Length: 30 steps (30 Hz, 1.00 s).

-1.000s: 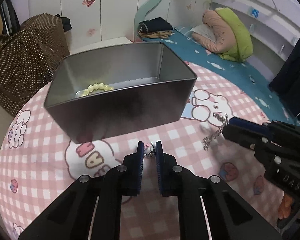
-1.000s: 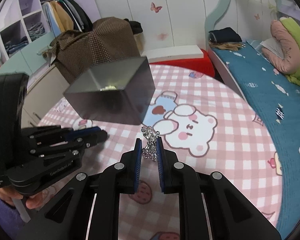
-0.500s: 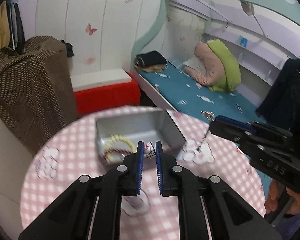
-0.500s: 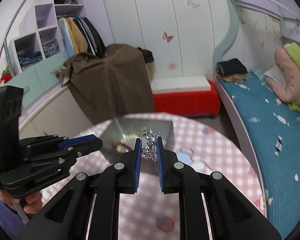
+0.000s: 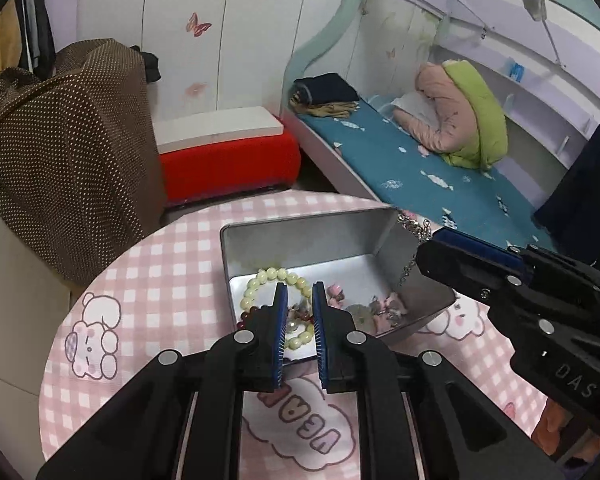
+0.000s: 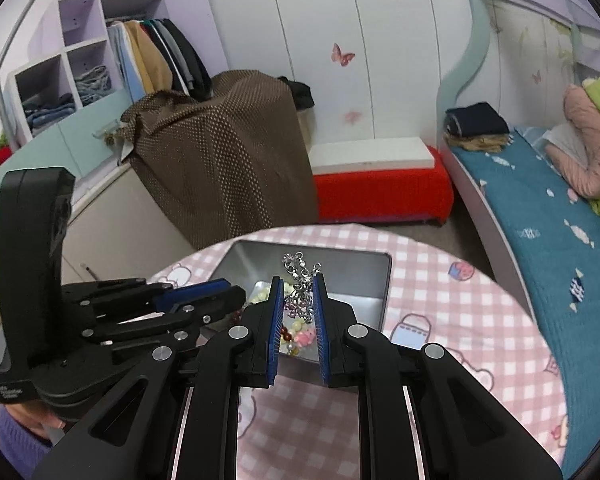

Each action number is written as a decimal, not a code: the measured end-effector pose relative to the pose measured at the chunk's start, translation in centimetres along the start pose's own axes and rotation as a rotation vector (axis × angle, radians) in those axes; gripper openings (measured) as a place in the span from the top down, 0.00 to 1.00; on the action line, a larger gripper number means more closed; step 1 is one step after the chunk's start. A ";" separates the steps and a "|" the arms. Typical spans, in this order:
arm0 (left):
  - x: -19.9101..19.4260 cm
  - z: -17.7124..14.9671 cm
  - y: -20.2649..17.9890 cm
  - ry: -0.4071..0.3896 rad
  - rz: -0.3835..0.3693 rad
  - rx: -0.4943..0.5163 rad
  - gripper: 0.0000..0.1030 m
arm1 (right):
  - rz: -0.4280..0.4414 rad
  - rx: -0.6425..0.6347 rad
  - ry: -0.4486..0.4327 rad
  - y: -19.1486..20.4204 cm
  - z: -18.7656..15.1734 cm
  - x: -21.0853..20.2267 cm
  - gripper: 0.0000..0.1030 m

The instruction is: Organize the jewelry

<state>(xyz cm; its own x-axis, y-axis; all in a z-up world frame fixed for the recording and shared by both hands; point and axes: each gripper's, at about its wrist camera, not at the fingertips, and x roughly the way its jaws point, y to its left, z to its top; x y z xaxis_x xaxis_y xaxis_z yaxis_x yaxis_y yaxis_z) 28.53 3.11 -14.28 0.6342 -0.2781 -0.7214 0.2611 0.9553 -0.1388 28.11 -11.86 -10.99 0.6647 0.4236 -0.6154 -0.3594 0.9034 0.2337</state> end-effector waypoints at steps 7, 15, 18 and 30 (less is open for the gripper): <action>-0.4 -0.3 0.3 -0.032 0.026 0.003 0.60 | -0.005 0.012 0.022 -0.2 -0.7 1.3 0.85; -1.1 -0.7 -0.2 -0.044 0.026 0.006 0.60 | -0.010 0.040 0.015 -0.6 -1.0 1.0 0.83; -1.8 -1.0 -0.3 -0.059 0.016 -0.002 0.49 | -0.009 0.041 0.007 -0.7 -1.0 0.3 0.83; -8.9 -2.7 -1.8 -0.200 0.067 -0.015 0.26 | -0.104 0.006 -0.104 1.0 -1.8 -7.8 0.41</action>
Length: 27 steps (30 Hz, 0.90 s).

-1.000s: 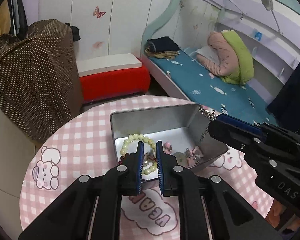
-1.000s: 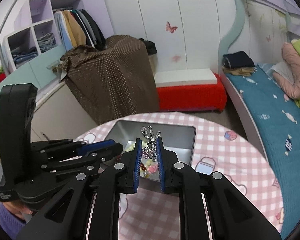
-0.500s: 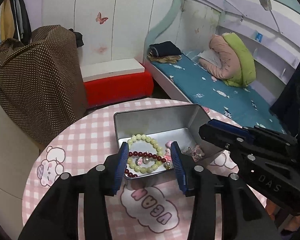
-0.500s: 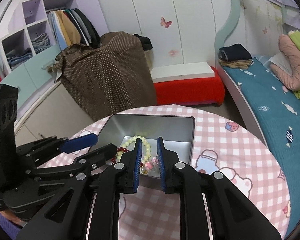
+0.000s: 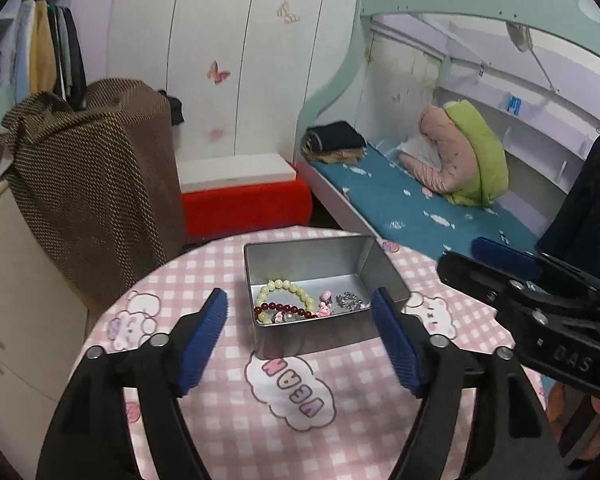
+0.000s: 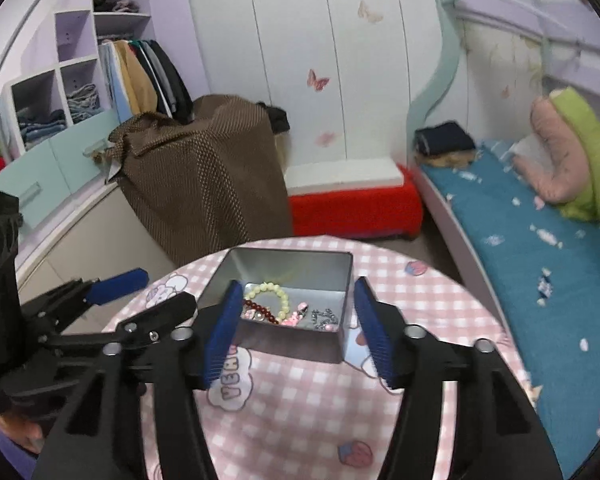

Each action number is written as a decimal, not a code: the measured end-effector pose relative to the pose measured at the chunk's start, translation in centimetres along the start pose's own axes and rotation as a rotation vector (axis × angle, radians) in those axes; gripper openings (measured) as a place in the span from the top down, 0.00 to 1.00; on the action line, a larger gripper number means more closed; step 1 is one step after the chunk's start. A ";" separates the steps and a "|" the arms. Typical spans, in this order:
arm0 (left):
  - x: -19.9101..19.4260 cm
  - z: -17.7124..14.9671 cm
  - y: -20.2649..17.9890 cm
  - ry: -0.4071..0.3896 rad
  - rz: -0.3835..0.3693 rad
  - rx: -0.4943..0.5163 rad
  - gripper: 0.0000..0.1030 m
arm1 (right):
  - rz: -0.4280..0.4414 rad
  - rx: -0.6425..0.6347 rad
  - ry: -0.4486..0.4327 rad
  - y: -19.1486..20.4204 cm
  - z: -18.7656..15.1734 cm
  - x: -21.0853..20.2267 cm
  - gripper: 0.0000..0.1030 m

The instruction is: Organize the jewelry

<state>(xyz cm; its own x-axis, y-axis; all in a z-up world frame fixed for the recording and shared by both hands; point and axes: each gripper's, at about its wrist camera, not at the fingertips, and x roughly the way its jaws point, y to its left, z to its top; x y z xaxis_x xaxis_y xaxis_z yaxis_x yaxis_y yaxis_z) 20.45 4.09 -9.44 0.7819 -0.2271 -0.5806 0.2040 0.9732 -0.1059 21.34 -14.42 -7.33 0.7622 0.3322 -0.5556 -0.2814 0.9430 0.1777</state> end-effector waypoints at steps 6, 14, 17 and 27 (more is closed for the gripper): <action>-5.0 -0.5 -1.9 -0.084 0.053 0.053 0.25 | -0.084 -0.063 -0.086 2.0 -1.0 -6.6 0.33; -12.0 -1.3 -3.8 -0.184 0.068 0.076 0.25 | -0.144 -0.097 -0.188 4.9 -2.6 -14.9 0.25; -14.7 -2.0 -4.2 -0.240 0.074 0.061 0.25 | -0.176 -0.101 -0.230 5.8 -3.3 -18.1 0.22; -22.2 -4.4 -4.8 -0.384 -0.002 0.017 0.13 | -0.202 -0.115 -0.322 8.2 -5.2 -25.2 0.19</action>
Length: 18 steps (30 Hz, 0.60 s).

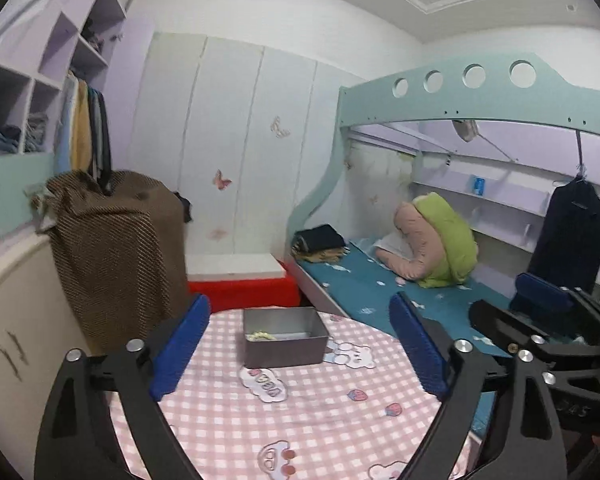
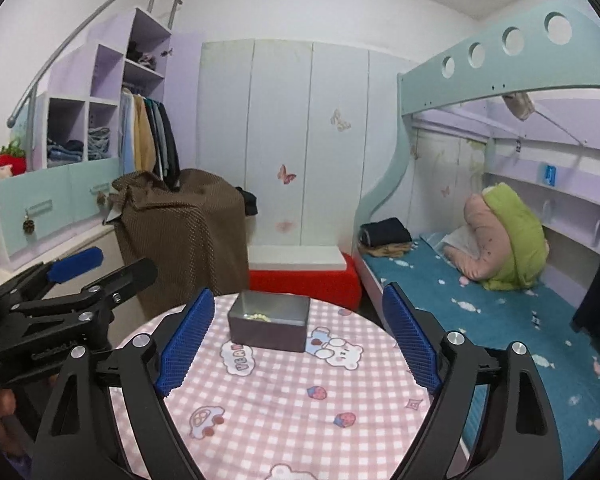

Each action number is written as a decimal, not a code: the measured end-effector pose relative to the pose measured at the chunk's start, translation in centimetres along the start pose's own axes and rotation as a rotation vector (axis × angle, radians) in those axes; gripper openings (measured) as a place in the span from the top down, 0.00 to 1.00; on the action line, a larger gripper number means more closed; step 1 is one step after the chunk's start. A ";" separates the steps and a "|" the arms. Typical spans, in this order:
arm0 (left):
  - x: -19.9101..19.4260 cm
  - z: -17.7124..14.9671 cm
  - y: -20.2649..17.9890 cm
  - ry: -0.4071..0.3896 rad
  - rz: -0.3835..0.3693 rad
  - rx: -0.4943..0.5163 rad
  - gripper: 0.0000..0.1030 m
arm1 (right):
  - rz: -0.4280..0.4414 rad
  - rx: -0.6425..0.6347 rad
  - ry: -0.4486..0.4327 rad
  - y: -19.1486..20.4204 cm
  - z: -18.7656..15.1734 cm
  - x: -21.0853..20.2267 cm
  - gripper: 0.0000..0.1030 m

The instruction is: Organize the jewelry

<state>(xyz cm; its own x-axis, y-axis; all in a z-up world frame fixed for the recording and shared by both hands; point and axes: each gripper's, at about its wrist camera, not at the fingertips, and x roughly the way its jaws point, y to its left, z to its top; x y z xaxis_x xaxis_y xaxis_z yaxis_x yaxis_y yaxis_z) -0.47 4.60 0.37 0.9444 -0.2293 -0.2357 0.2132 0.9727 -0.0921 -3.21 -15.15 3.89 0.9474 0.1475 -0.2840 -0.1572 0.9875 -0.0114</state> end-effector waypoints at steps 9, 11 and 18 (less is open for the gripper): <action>-3.8 0.0 -1.8 -0.080 0.033 0.041 0.13 | -0.034 -0.022 -0.080 1.0 0.2 -4.5 0.16; -4.3 0.0 -1.7 -0.089 0.034 0.042 0.13 | -0.044 -0.026 -0.094 1.2 0.3 -5.0 0.16; -5.2 0.1 -2.1 -0.122 0.065 0.049 0.07 | -0.064 -0.027 -0.131 1.4 0.0 -6.1 0.14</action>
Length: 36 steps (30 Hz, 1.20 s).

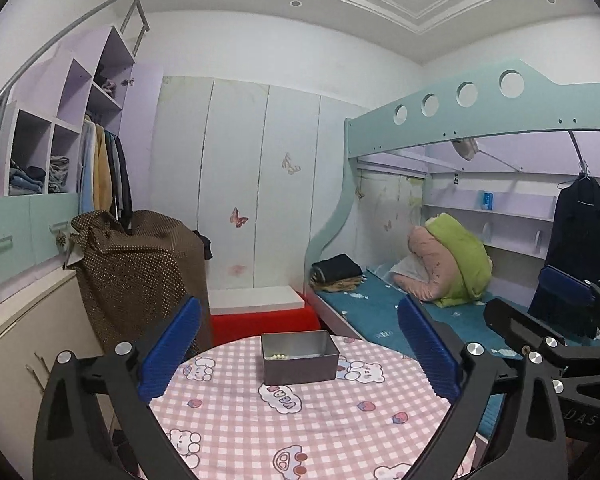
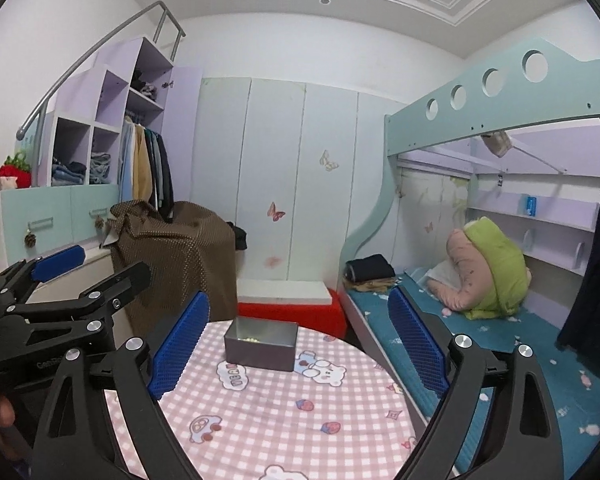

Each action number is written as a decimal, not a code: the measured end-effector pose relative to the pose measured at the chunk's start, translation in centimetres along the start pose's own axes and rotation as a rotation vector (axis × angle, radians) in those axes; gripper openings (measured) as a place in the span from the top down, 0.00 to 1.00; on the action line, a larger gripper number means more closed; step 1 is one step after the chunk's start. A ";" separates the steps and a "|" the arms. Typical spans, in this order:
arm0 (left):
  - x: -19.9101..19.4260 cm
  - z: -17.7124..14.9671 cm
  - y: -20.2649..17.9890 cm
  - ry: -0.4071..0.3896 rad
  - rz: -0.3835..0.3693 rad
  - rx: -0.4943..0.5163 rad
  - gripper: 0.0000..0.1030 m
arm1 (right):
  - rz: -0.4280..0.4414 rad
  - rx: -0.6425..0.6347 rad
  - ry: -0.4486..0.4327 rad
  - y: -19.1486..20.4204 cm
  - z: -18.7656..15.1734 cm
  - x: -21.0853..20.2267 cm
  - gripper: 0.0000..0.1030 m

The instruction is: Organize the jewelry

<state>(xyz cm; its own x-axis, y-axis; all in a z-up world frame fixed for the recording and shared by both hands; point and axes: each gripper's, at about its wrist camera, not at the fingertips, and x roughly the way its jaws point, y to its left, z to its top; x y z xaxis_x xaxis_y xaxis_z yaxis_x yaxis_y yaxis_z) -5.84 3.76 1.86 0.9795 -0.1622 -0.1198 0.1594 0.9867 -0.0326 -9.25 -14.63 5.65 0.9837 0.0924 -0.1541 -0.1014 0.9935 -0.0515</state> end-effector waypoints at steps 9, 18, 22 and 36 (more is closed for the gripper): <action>0.3 0.0 -0.3 -0.011 0.020 0.022 0.07 | 0.002 0.008 0.004 -0.1 -0.2 0.2 0.14; 0.8 -0.3 -0.4 -0.011 0.030 0.039 0.07 | 0.003 0.018 0.017 -0.3 -0.4 1.0 0.14; 1.1 -0.3 -0.4 -0.017 0.032 0.043 0.07 | 0.003 0.021 0.019 -0.4 -0.5 1.3 0.14; 1.7 -0.4 -0.4 -0.031 0.025 0.047 0.07 | 0.004 0.028 0.026 -0.2 -0.8 2.3 0.14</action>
<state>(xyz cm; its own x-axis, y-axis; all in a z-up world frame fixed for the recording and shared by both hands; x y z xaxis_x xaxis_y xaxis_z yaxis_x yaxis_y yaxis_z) -4.31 3.05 1.28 0.9864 -0.1378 -0.0890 0.1398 0.9900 0.0164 -7.11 -14.70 4.55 0.9792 0.0946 -0.1794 -0.1004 0.9947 -0.0233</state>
